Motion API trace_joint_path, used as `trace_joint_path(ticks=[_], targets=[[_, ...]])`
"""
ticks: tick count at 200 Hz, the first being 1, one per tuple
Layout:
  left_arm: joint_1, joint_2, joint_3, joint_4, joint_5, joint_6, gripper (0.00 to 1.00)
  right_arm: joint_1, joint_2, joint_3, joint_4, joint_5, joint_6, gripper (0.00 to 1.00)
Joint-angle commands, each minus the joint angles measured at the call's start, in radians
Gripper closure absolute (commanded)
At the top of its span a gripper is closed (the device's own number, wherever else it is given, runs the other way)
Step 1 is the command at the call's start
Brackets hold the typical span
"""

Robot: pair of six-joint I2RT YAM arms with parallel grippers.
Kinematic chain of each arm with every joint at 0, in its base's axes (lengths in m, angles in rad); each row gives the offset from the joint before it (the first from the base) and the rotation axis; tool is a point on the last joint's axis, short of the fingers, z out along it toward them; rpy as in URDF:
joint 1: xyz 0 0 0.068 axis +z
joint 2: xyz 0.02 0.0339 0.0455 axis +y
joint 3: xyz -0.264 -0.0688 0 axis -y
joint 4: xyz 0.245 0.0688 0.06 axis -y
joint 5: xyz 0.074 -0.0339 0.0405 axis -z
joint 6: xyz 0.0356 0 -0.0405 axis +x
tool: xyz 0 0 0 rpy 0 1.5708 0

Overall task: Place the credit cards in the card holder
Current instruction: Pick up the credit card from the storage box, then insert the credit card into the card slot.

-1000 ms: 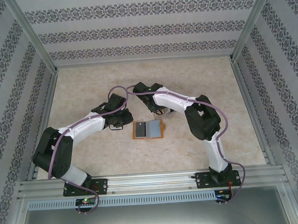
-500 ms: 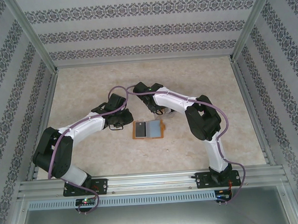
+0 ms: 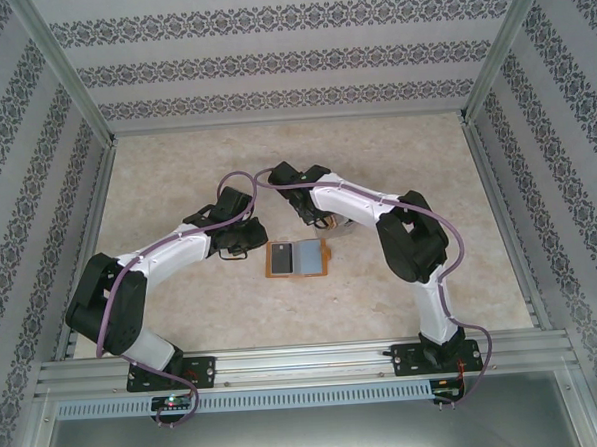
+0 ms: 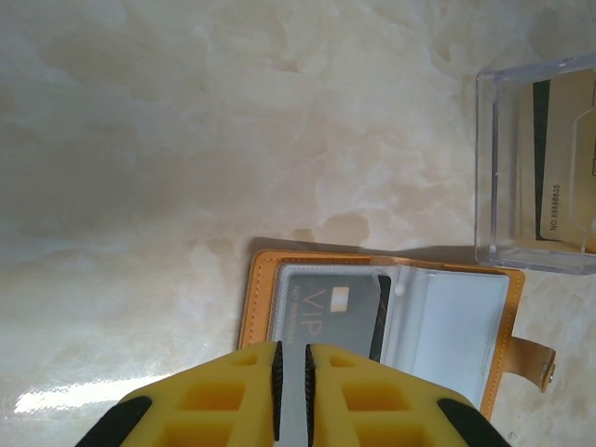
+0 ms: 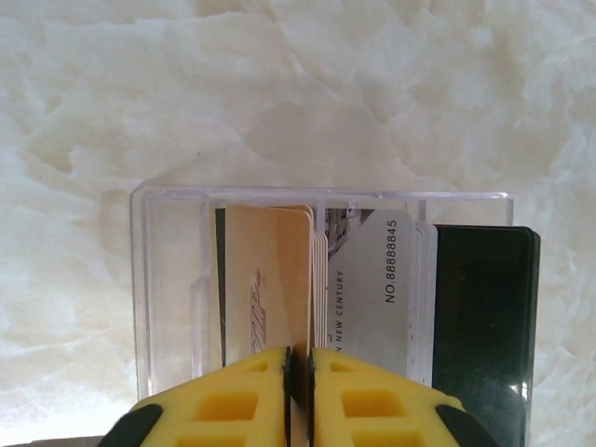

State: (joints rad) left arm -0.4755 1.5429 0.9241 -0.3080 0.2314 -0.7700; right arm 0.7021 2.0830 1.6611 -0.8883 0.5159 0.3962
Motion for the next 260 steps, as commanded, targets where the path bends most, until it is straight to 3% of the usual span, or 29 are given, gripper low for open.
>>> trace_joint_path(ticks=[1, 15, 86, 120, 150, 168, 186, 225, 260], targets=[[0.014, 0.011, 0.009, -0.019, 0.008, 0.007, 0.83, -0.015, -0.038, -0.018, -0.014, 0.031, 0.008, 0.9], [0.015, 0.012, 0.007, -0.019, 0.01, 0.006, 0.83, -0.015, -0.044, -0.018, -0.014, 0.016, 0.007, 0.95], [0.017, 0.002, 0.022, 0.004, 0.07, -0.018, 0.81, -0.033, -0.246, -0.125, 0.058, -0.187, 0.102, 0.96], [0.031, -0.002, 0.02, 0.106, 0.197, -0.065, 0.71, -0.077, -0.453, -0.365, 0.294, -0.377, 0.238, 0.97], [0.042, 0.019, 0.012, 0.268, 0.356, -0.133, 0.58, -0.109, -0.575, -0.582, 0.556, -0.596, 0.374, 0.99], [0.044, 0.034, 0.01, 0.35, 0.423, -0.167, 0.56, -0.125, -0.605, -0.652, 0.677, -0.727, 0.437, 0.99], [0.051, 0.046, -0.006, 0.425, 0.463, -0.205, 0.51, -0.13, -0.62, -0.704, 0.772, -0.803, 0.483, 0.99], [0.081, 0.116, -0.038, 0.589, 0.558, -0.311, 0.5, -0.169, -0.619, -0.782, 0.926, -0.913, 0.562, 0.99], [0.095, 0.134, -0.033, 0.589, 0.575, -0.313, 0.49, -0.199, -0.631, -0.814, 0.999, -0.97, 0.595, 0.99]])
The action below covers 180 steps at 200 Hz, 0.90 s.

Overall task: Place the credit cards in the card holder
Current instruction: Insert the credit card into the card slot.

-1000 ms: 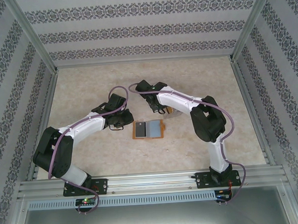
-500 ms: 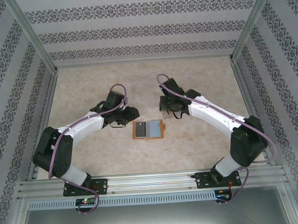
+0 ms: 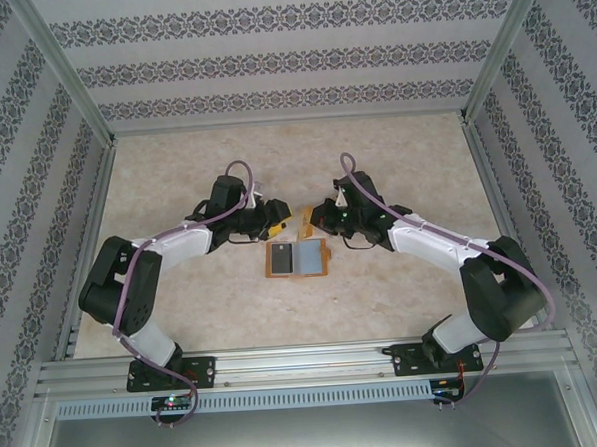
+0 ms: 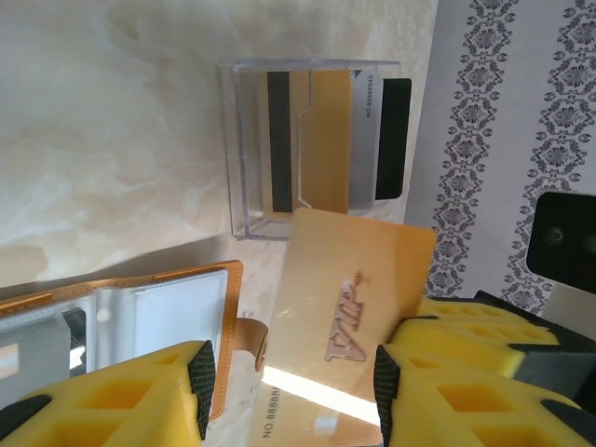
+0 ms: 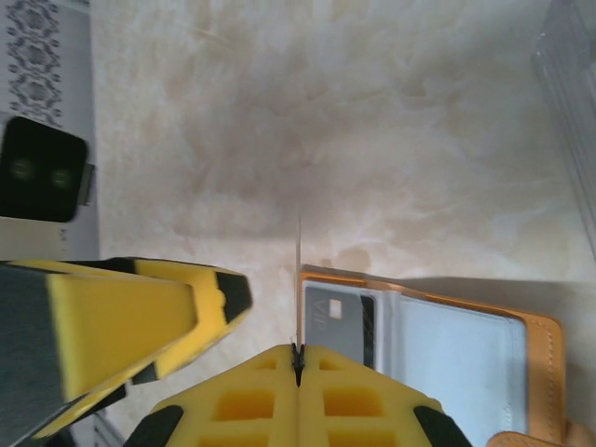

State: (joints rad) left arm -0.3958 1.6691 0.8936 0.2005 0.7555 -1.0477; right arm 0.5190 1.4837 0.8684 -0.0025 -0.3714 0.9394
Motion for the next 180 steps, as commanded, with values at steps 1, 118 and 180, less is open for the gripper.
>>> trace_joint_path(ticks=[1, 118, 180], targets=[[0.016, 0.008, -0.002, 0.081, 0.051, -0.035, 0.49, -0.016, -0.032, -0.021, 0.115, -0.084, 0.053, 0.99], [0.02, 0.002, -0.037, 0.198, 0.101, -0.079, 0.93, -0.042, 0.033, -0.048, 0.205, -0.173, 0.097, 0.97], [0.021, -0.042, -0.054, 0.159, 0.085, -0.051, 1.0, -0.043, 0.072, -0.042, 0.176, -0.176, 0.092, 0.82]])
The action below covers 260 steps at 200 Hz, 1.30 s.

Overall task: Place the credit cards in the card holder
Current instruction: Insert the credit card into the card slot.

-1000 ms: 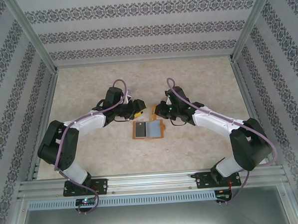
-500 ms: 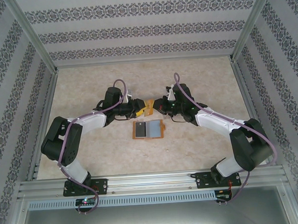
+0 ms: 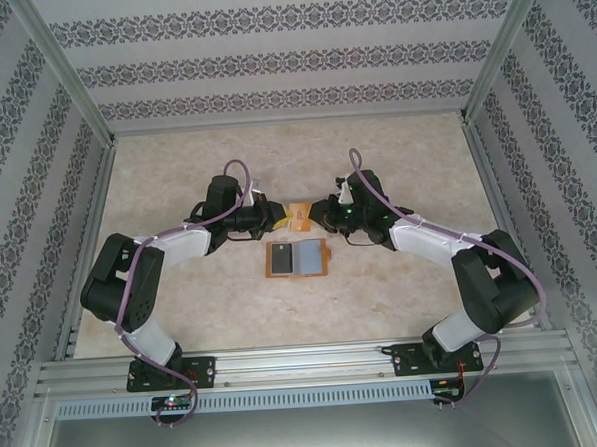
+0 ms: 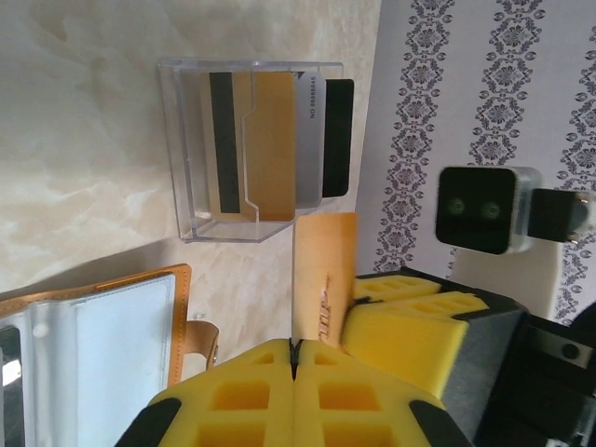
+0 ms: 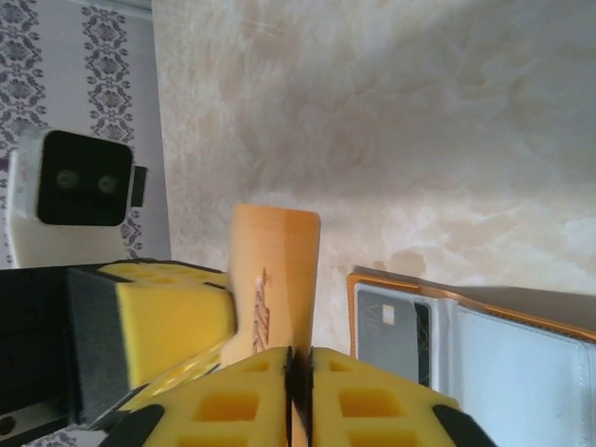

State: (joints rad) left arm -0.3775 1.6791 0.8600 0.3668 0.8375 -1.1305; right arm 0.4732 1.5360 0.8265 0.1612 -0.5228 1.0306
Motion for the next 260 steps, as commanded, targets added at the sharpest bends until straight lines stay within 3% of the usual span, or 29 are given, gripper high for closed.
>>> trace_joint_path(ticks=[1, 13, 36, 108, 260], targets=[[0.003, -0.053, -0.021, -0.01, 0.0, 0.032, 1.0, 0.002, 0.019, 0.0, 0.012, -0.023, 0.001, 0.82], [0.005, -0.077, -0.039, -0.038, -0.038, 0.045, 1.0, 0.002, 0.024, 0.005, -0.014, -0.014, -0.01, 0.8], [0.008, -0.124, -0.078, -0.158, -0.146, 0.104, 1.0, 0.017, 0.02, 0.011, -0.084, 0.031, -0.041, 0.68], [-0.073, -0.143, -0.174, -0.17, -0.311, 0.197, 1.0, 0.176, 0.083, 0.183, -0.574, 0.393, -0.224, 0.7], [-0.179, -0.045, -0.219, -0.044, -0.391, 0.261, 1.0, 0.156, 0.105, 0.077, -0.575, 0.427, -0.21, 0.67]])
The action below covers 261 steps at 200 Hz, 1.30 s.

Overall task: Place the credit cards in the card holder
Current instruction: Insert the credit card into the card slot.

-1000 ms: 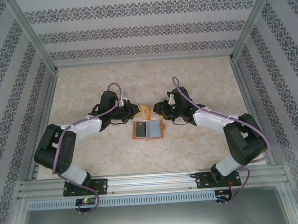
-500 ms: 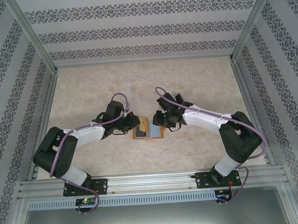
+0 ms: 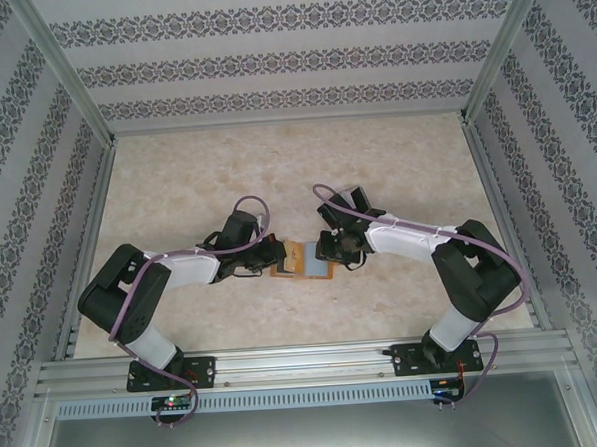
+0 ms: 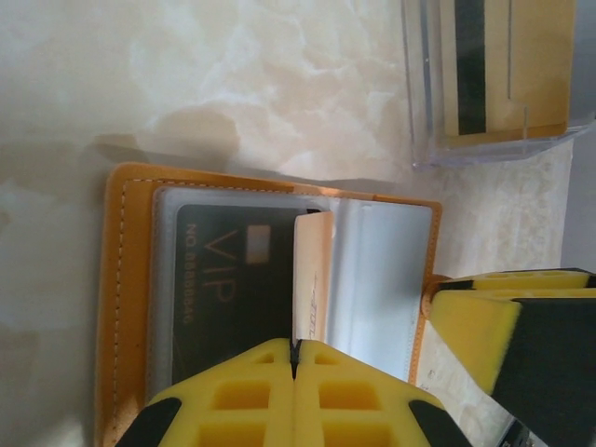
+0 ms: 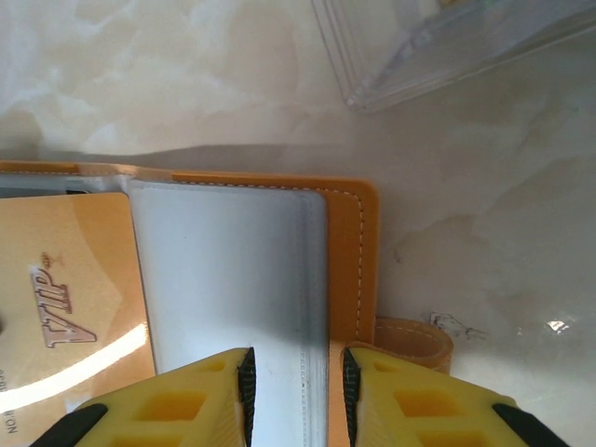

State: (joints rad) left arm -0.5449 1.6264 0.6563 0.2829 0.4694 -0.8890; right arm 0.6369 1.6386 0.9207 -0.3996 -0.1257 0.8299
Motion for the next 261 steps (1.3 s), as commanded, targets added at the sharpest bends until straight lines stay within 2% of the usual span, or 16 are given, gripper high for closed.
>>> trace_joint_path(ticks=[1, 29, 53, 100, 128, 170, 211, 261], targets=[[-0.012, 0.008, -0.014, 0.04, -0.023, 0.019, 1.0, -0.007, 0.002, -0.017, -0.015, 0.029, -0.01, 0.67], [-0.014, 0.0, -0.007, 0.01, -0.035, 0.032, 1.0, 0.001, -0.066, 0.002, -0.048, 0.074, -0.032, 0.66], [-0.013, -0.002, -0.008, 0.009, -0.04, 0.032, 1.0, 0.034, -0.109, 0.016, -0.015, 0.076, -0.074, 0.72], [-0.013, 0.009, 0.003, 0.007, -0.035, 0.03, 1.0, 0.073, 0.016, 0.1, -0.027, 0.044, -0.079, 0.85], [-0.014, 0.009, 0.002, -0.001, -0.037, 0.031, 1.0, 0.078, 0.08, 0.136, -0.12, 0.127, -0.05, 0.88], [-0.013, 0.01, 0.0, -0.007, -0.042, 0.034, 1.0, 0.057, 0.032, 0.093, -0.174, 0.213, -0.039, 0.86], [-0.013, 0.022, -0.003, 0.002, -0.04, 0.031, 1.0, -0.001, -0.015, 0.008, -0.133, 0.172, -0.023, 0.86], [-0.014, 0.018, -0.003, 0.028, -0.016, 0.031, 1.0, -0.017, 0.03, -0.02, -0.095, 0.144, -0.021, 0.88]])
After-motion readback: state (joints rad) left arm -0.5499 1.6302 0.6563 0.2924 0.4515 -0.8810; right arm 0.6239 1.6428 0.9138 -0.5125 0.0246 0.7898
